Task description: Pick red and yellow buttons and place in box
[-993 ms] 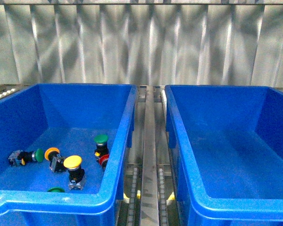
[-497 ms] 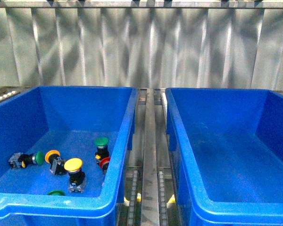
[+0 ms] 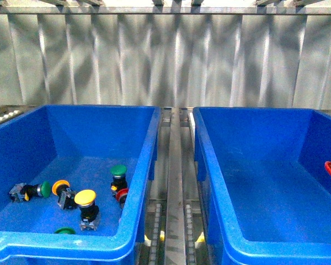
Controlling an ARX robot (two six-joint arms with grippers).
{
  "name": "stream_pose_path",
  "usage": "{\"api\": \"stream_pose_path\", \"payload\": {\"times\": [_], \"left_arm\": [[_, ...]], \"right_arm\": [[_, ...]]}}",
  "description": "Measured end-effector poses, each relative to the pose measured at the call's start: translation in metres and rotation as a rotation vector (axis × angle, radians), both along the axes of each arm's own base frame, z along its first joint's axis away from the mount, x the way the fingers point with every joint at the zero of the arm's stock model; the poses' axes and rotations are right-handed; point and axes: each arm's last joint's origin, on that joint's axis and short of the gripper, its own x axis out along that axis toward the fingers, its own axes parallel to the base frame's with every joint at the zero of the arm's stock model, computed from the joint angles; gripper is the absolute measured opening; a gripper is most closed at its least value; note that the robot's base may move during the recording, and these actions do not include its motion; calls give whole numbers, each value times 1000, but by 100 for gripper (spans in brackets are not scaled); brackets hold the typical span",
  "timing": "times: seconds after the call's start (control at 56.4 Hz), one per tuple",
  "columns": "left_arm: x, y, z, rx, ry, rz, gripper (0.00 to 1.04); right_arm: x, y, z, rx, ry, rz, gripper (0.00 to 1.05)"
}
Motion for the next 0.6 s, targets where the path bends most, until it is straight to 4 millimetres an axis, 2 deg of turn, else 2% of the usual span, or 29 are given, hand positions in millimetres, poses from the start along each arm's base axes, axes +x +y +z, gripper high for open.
{"api": "stream_pose_path", "payload": {"times": [0.071,0.355,0.603], "left_arm": [[0,0,-5,-2,3,0,4],[0,0,-4,0,-3,0,54],[0,0,-4,0,-3,0,96]], "right_arm": [[7,-10,2,1,-5,-27,40],[31,-54,8,16,20,-122,40],[33,-61,8,19,38,-111,40]]}}
